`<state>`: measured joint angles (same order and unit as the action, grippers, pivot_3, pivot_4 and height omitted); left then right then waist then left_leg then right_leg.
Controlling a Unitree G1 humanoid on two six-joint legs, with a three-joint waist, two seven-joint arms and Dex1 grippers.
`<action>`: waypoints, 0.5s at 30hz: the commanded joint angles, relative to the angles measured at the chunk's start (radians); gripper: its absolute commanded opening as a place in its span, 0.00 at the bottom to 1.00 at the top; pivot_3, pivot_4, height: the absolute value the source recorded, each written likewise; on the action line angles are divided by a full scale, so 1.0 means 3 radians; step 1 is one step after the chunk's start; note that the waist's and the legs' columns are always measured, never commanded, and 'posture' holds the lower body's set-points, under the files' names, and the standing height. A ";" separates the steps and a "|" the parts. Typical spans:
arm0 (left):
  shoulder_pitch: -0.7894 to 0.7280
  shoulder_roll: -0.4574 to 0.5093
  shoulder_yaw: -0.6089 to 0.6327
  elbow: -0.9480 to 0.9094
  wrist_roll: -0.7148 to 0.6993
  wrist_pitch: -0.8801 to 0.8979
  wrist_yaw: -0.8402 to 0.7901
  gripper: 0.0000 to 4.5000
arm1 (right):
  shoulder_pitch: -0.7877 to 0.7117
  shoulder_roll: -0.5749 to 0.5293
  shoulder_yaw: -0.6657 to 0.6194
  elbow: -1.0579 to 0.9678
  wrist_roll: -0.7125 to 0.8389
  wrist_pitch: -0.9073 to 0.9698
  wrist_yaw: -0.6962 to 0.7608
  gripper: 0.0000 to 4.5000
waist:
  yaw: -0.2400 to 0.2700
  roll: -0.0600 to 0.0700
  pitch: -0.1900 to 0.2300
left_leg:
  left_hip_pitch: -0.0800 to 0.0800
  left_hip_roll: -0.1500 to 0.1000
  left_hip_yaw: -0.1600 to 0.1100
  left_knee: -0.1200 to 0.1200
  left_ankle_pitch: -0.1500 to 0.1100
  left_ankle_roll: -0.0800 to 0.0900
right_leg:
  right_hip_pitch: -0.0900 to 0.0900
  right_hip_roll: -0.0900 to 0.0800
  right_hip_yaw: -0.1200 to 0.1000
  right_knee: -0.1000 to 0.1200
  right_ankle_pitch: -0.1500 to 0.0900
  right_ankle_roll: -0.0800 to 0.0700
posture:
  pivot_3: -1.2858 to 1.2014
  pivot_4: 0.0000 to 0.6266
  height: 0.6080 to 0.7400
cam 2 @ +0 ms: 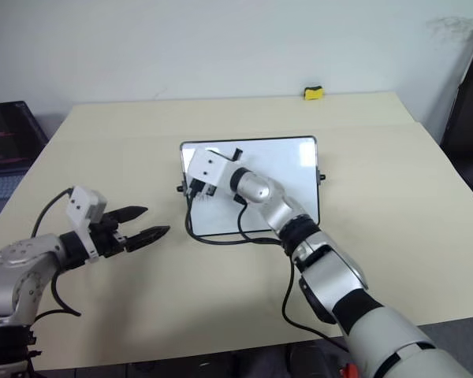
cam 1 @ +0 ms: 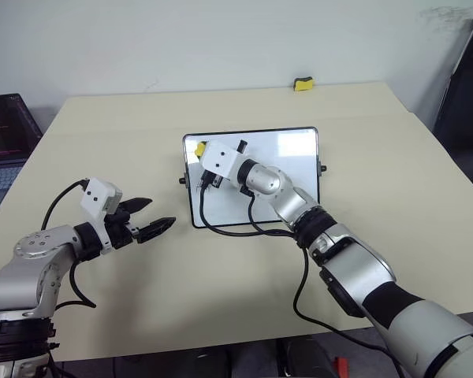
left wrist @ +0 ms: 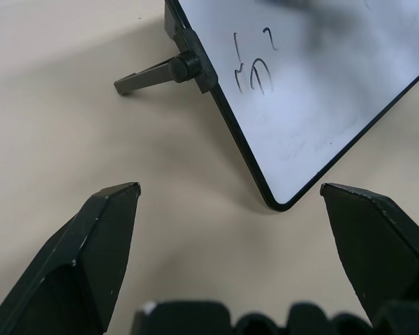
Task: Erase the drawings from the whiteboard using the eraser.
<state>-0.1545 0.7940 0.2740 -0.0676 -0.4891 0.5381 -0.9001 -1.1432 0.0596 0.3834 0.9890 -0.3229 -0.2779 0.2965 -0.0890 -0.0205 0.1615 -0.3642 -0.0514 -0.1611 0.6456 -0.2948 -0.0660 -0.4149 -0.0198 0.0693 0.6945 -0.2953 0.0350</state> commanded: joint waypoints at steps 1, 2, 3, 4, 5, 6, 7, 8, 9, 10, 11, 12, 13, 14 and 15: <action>-0.0009 0.0070 0.0131 -0.0089 -0.0031 -0.0010 0.0016 1.00 | 0.0006 -0.0013 0.0089 0.0073 -0.0092 0.0073 0.0197 0.22 | 0.0000 0.0000 0.0000 | 0.0001 0.0000 0.0000 0.0000 0.0000 0.0000 | 0.0000 0.0000 0.0000 0.0001 0.0000 0.0000 | 0.52 0.24 1.00; -0.0008 0.0070 0.0131 -0.0091 -0.0032 -0.0011 0.0018 1.00 | 0.0055 -0.0028 0.0121 0.0080 -0.0112 0.0117 0.0283 0.22 | 0.0000 0.0000 0.0000 | 0.0001 0.0000 0.0000 0.0000 0.0000 0.0000 | 0.0001 0.0000 0.0000 0.0002 0.0000 0.0000 | 0.52 0.24 1.00; -0.0008 0.0069 0.0130 -0.0092 -0.0033 -0.0012 0.0020 1.00 | 0.0089 -0.0040 0.0141 0.0082 -0.0123 0.0147 0.0342 0.22 | 0.0000 0.0000 -0.0001 | 0.0003 0.0000 0.0000 0.0001 0.0000 0.0001 | 0.0001 0.0000 0.0000 0.0004 0.0000 0.0000 | 0.52 0.24 1.00; -0.0010 0.0069 0.0129 -0.0092 -0.0034 -0.0013 0.0020 1.00 | 0.0143 -0.0066 0.0186 0.0074 -0.0147 0.0158 0.0421 0.22 | 0.0000 -0.0001 -0.0001 | 0.0004 0.0000 0.0000 0.0001 -0.0001 0.0002 | 0.0002 0.0000 0.0000 0.0006 0.0000 0.0000 | 0.52 0.24 1.00; -0.0012 0.0069 0.0128 -0.0093 -0.0035 -0.0014 0.0019 1.00 | 0.0203 -0.0096 0.0240 0.0058 -0.0172 0.0170 0.0524 0.22 | 0.0002 -0.0001 -0.0002 | 0.0007 0.0000 0.0000 0.0001 -0.0001 0.0003 | 0.0004 0.0000 0.0000 0.0007 0.0000 0.0000 | 0.52 0.24 1.00; -0.0013 0.0070 0.0127 -0.0093 -0.0036 -0.0014 0.0018 1.00 | 0.0251 -0.0121 0.0285 0.0037 -0.0194 0.0171 0.0617 0.22 | 0.0003 -0.0001 -0.0002 | 0.0009 0.0000 -0.0001 0.0001 -0.0002 0.0005 | 0.0007 0.0000 -0.0001 0.0007 0.0000 0.0000 | 0.52 0.24 1.00; -0.0017 0.0072 0.0124 -0.0088 -0.0035 -0.0016 0.0015 1.00 | 0.0304 -0.0148 0.0330 0.0003 -0.0216 0.0163 0.0703 0.22 | 0.0005 0.0000 -0.0002 | 0.0013 0.0000 -0.0002 0.0001 -0.0003 0.0007 | 0.0012 0.0000 -0.0002 0.0007 0.0000 0.0000 | 0.52 0.24 1.00; -0.0020 0.0073 0.0122 -0.0085 -0.0034 -0.0016 0.0014 1.00 | 0.0337 -0.0165 0.0357 -0.0030 -0.0225 0.0163 0.0754 0.22 | 0.0006 0.0000 -0.0002 | 0.0021 0.0000 -0.0002 0.0002 -0.0005 0.0010 | 0.0019 0.0000 -0.0001 0.0007 0.0000 0.0000 | 0.52 0.24 1.00; -0.0023 0.0074 0.0121 -0.0083 -0.0033 -0.0017 0.0013 1.00 | 0.0382 -0.0191 0.0394 -0.0073 -0.0241 0.0153 0.0822 0.22 | 0.0007 0.0000 -0.0002 | 0.0029 0.0000 -0.0002 0.0001 -0.0005 0.0010 | 0.0028 0.0000 -0.0002 0.0007 0.0000 0.0000 | 0.52 0.24 1.00; -0.0028 0.0075 0.0119 -0.0080 -0.0033 -0.0016 0.0012 1.00 | 0.0412 -0.0209 0.0417 -0.0106 -0.0251 0.0151 0.0868 0.22 | 0.0008 0.0000 -0.0002 | 0.0035 0.0000 -0.0002 0.0001 -0.0005 0.0010 | 0.0034 0.0000 -0.0002 0.0007 0.0000 0.0000 | 0.52 0.24 1.00; -0.0030 0.0076 0.0119 -0.0079 -0.0033 -0.0015 0.0012 1.00 | 0.0440 -0.0230 0.0438 -0.0142 -0.0262 0.0134 0.0912 0.22 | 0.0007 0.0000 -0.0001 | 0.0044 -0.0001 -0.0001 0.0000 -0.0005 0.0010 | 0.0039 0.0000 -0.0001 0.0007 0.0001 -0.0001 | 0.52 0.24 1.00; -0.0031 0.0075 0.0118 -0.0080 -0.0033 -0.0013 0.0012 1.00 | 0.0462 -0.0248 0.0453 -0.0180 -0.0265 0.0114 0.0953 0.22 | 0.0008 0.0000 -0.0001 | 0.0048 -0.0001 -0.0001 0.0000 -0.0005 0.0010 | 0.0042 0.0000 -0.0001 0.0009 0.0001 -0.0002 | 0.52 0.24 1.00; -0.0031 0.0075 0.0118 -0.0081 -0.0034 -0.0012 0.0012 1.00 | 0.0476 -0.0259 0.0459 -0.0208 -0.0265 0.0105 0.0977 0.22 | 0.0008 0.0001 -0.0001 | 0.0055 0.0000 -0.0001 0.0000 -0.0005 0.0010 | 0.0049 0.0001 -0.0001 0.0009 0.0002 -0.0003 | 0.52 0.24 1.00; -0.0029 0.0073 0.0115 -0.0082 -0.0034 -0.0011 0.0013 1.00 | 0.0472 -0.0272 0.0456 -0.0247 -0.0265 0.0078 0.0969 0.22 | 0.0011 0.0001 -0.0001 | 0.0059 0.0000 -0.0002 0.0000 -0.0005 0.0010 | 0.0054 0.0001 -0.0002 0.0010 0.0002 -0.0004 | 0.52 0.24 1.00; -0.0028 0.0072 0.0113 -0.0084 -0.0034 -0.0011 0.0013 1.00 | 0.0459 -0.0283 0.0444 -0.0285 -0.0257 0.0052 0.0959 0.22 | 0.0013 0.0001 -0.0001 | 0.0062 0.0000 -0.0004 0.0001 -0.0005 0.0010 | 0.0058 0.0001 -0.0004 0.0010 0.0003 -0.0005 | 0.52 0.24 1.00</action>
<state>-0.1545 0.7943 0.2745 -0.0681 -0.4895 0.5383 -0.8960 -1.0163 -0.0001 0.5120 0.8921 -0.3738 -0.2768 0.5714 -0.0851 -0.0201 0.1613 -0.3454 -0.0513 -0.1625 0.6460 -0.2962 -0.0632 -0.3969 -0.0193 0.0678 0.6974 -0.2941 0.0332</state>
